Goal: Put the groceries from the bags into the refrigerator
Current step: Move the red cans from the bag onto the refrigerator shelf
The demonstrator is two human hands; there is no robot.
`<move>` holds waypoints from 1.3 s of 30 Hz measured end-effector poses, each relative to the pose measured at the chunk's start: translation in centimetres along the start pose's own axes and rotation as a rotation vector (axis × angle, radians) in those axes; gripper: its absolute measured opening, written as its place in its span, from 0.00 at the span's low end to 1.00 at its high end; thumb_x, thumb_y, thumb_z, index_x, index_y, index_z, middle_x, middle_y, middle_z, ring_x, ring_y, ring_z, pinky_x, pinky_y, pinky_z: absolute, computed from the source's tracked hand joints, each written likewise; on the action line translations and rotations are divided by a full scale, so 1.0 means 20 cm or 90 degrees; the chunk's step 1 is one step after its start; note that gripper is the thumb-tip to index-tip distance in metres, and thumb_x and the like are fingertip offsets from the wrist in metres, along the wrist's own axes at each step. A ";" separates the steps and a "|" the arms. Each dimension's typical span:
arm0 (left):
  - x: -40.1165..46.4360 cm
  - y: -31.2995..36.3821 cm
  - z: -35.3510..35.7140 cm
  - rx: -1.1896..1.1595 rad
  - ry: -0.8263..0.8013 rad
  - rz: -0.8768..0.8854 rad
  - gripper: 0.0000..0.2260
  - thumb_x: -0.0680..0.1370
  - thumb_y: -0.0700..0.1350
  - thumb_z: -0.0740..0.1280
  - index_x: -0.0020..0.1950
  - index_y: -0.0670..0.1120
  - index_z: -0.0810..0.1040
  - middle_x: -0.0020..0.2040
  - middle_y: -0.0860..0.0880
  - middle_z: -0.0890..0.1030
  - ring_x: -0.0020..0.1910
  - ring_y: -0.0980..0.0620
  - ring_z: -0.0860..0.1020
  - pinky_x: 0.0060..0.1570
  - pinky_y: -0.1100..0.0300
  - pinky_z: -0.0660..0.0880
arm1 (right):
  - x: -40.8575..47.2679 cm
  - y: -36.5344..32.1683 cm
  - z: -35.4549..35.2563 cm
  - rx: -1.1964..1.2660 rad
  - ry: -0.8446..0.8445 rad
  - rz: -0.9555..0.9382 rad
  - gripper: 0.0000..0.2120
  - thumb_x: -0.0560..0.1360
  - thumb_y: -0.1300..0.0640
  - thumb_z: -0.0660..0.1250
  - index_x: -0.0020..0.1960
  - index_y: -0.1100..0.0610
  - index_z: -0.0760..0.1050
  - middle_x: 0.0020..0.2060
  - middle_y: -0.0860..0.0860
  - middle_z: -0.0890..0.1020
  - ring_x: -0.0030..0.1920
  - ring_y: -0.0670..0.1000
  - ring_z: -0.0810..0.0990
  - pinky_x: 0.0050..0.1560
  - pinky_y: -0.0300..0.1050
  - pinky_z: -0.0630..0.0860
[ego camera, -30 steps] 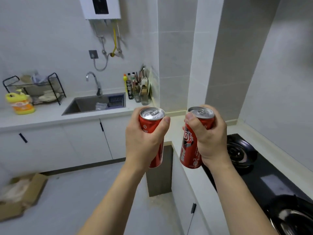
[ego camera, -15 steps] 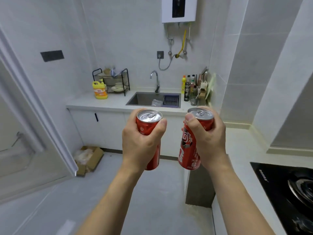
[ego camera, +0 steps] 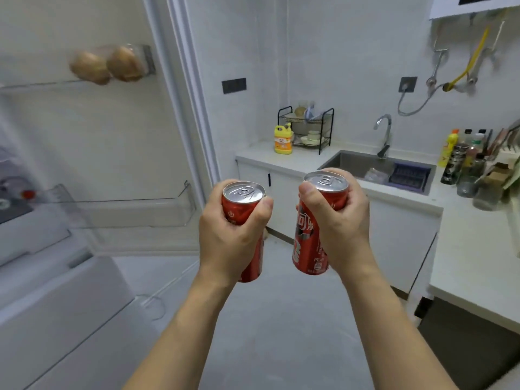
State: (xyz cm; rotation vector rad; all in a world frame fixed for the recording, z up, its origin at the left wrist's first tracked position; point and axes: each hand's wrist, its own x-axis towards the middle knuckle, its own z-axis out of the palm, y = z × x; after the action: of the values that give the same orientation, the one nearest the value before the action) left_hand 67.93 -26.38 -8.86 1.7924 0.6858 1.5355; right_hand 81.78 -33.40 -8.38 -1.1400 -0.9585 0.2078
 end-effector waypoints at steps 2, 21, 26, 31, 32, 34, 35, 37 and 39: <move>0.00 -0.01 -0.09 0.043 0.027 0.002 0.16 0.69 0.55 0.72 0.49 0.46 0.77 0.39 0.59 0.81 0.38 0.59 0.80 0.37 0.71 0.72 | 0.00 0.01 0.10 0.041 -0.031 0.016 0.16 0.66 0.41 0.72 0.48 0.48 0.76 0.41 0.49 0.83 0.42 0.54 0.84 0.45 0.56 0.82; -0.23 0.01 -1.24 0.326 0.371 -0.035 0.17 0.68 0.59 0.71 0.49 0.49 0.77 0.43 0.61 0.81 0.42 0.59 0.80 0.41 0.70 0.74 | -0.41 -0.10 1.29 0.263 -0.385 0.097 0.17 0.65 0.42 0.74 0.49 0.49 0.77 0.43 0.51 0.84 0.45 0.56 0.84 0.50 0.62 0.80; -0.26 0.04 -1.52 0.367 0.424 -0.027 0.16 0.69 0.58 0.72 0.49 0.49 0.77 0.43 0.62 0.81 0.42 0.60 0.81 0.40 0.73 0.73 | -0.53 -0.21 1.57 0.292 -0.440 0.087 0.19 0.64 0.40 0.73 0.50 0.48 0.77 0.44 0.50 0.84 0.45 0.54 0.84 0.50 0.59 0.81; -0.26 0.05 -1.73 0.387 0.468 -0.014 0.14 0.69 0.58 0.73 0.48 0.53 0.76 0.42 0.63 0.81 0.42 0.62 0.80 0.41 0.75 0.72 | -0.62 -0.27 1.79 0.309 -0.472 0.076 0.18 0.65 0.40 0.74 0.49 0.47 0.77 0.44 0.51 0.84 0.45 0.56 0.85 0.50 0.61 0.81; -0.26 0.05 -1.77 0.388 0.470 -0.018 0.13 0.69 0.57 0.74 0.48 0.53 0.77 0.42 0.62 0.81 0.42 0.62 0.80 0.41 0.74 0.72 | -0.64 -0.28 1.83 0.308 -0.475 0.076 0.16 0.64 0.40 0.74 0.49 0.45 0.77 0.44 0.51 0.84 0.45 0.56 0.85 0.50 0.61 0.81; -0.25 0.04 -1.85 0.384 0.470 -0.030 0.12 0.70 0.53 0.74 0.48 0.51 0.77 0.43 0.61 0.81 0.42 0.61 0.80 0.40 0.74 0.72 | -0.68 -0.29 1.90 0.310 -0.481 0.080 0.16 0.64 0.39 0.74 0.48 0.43 0.77 0.44 0.51 0.84 0.45 0.56 0.85 0.50 0.61 0.81; -0.25 0.04 -1.89 0.383 0.469 -0.032 0.12 0.70 0.53 0.74 0.48 0.50 0.77 0.43 0.60 0.81 0.42 0.60 0.80 0.40 0.73 0.72 | -0.70 -0.30 1.94 0.312 -0.484 0.082 0.17 0.64 0.39 0.74 0.49 0.43 0.77 0.45 0.51 0.84 0.46 0.56 0.85 0.50 0.61 0.81; -0.24 0.03 -1.96 0.384 0.473 -0.031 0.15 0.70 0.56 0.74 0.49 0.49 0.78 0.43 0.59 0.82 0.42 0.59 0.81 0.40 0.73 0.72 | -0.73 -0.31 2.01 0.318 -0.491 0.082 0.16 0.64 0.39 0.73 0.48 0.43 0.77 0.44 0.52 0.84 0.46 0.57 0.85 0.50 0.62 0.81; -0.23 0.02 -2.03 0.387 0.482 -0.037 0.16 0.69 0.56 0.74 0.50 0.49 0.78 0.44 0.59 0.81 0.43 0.60 0.81 0.40 0.73 0.73 | -0.74 -0.31 2.07 0.325 -0.501 0.081 0.13 0.64 0.40 0.73 0.47 0.40 0.77 0.44 0.51 0.84 0.45 0.56 0.85 0.50 0.61 0.81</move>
State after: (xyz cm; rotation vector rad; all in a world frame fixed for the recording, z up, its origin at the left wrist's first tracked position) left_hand 27.20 -23.99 -8.25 1.5053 1.6952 2.1266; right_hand 40.45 -16.91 -7.75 -0.6291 -1.4090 0.9994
